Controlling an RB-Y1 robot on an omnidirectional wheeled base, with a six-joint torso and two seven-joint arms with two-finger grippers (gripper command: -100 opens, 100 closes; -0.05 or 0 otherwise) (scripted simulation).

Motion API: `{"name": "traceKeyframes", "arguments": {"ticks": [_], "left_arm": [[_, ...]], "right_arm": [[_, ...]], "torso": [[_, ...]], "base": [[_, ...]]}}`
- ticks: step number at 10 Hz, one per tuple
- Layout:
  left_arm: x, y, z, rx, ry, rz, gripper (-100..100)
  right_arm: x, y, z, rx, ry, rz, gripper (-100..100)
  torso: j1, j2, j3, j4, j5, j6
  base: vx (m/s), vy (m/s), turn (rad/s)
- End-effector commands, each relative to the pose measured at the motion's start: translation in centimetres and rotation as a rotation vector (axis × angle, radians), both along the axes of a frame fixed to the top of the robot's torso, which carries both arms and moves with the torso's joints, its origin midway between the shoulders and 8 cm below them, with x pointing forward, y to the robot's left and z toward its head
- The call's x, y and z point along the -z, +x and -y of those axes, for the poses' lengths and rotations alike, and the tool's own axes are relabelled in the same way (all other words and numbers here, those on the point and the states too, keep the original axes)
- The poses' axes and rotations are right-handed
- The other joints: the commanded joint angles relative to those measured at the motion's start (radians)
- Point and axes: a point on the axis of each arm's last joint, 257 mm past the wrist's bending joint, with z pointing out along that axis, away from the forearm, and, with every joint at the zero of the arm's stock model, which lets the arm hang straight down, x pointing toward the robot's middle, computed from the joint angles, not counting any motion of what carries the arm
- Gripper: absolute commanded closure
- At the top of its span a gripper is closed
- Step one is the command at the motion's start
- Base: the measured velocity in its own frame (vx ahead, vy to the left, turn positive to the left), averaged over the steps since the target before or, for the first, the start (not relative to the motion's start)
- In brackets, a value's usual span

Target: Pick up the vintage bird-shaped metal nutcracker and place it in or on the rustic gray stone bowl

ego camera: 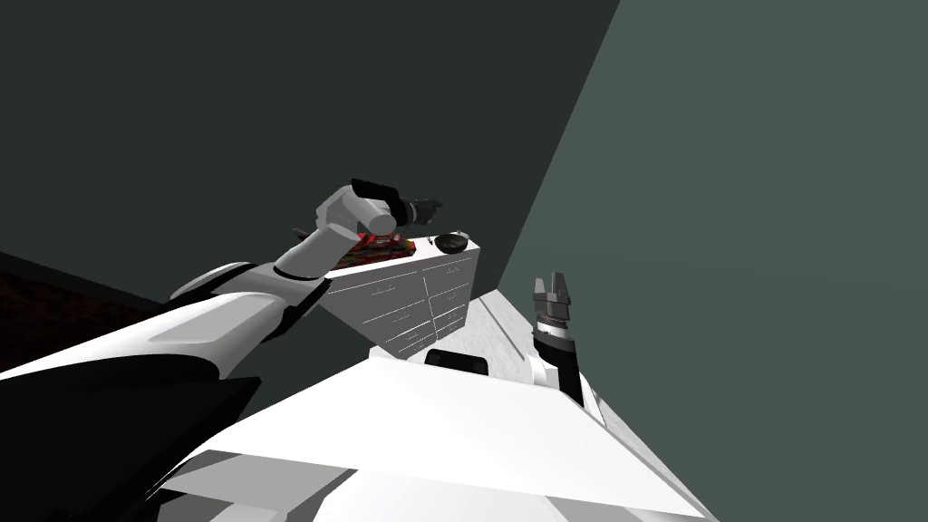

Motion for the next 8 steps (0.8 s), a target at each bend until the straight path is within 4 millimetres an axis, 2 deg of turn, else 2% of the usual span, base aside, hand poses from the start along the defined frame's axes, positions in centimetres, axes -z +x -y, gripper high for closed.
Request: {"name": "traceKeyframes", "arguments": {"ticks": [1, 2, 4, 5, 7, 8], "left_arm": [[0.6, 0.1, -0.6, -0.019, 0.019, -0.032, -100], [0.2, 0.2, -1.8, -0.041, 0.057, -0.056, -100], [1.1, 0.2, -2.4, -0.061, 0.072, -0.092, -100], [0.8, 0.2, -3.9, -0.086, 0.107, -0.12, -100], [1.7, 0.0, -4.5, -0.104, 0.122, -0.154, -100], [1.6, -0.1, -6.1, -0.133, 0.155, -0.189, -100]], "right_arm": [[0.0, 0.0, 0.0, 0.0, 0.0, 0.0, 0], [0.0, 0.0, 0.0, 0.0, 0.0, 0.0, 0], [0.0, 0.0, 0.0, 0.0, 0.0, 0.0, 0], [0.0, 0.0, 0.0, 0.0, 0.0, 0.0, 0], [0.0, 0.0, 0.0, 0.0, 0.0, 0.0, 0], [0.0, 0.0, 0.0, 0.0, 0.0, 0.0, 0]], "torso": [[0.0, 0.0, 0.0, 0.0, 0.0, 0.0], [0.001, 0.0, 0.0, 0.0, 0.0, 0.0], [0.0, 0.0, 0.0, 0.0, 0.0, 0.0], [0.0, 0.0, 0.0, 0.0, 0.0, 0.0], [0.0, 0.0, 0.0, 0.0, 0.0, 0.0], [0.0, 0.0, 0.0, 0.0, 0.0, 0.0]], "base": [[0.01, -0.01, 0.023], [0.018, -0.021, -0.084], [0.014, -0.017, -0.03], [0.019, -0.026, -0.092], [0.016, -0.018, -0.028], [0.024, -0.025, -0.106]]}}
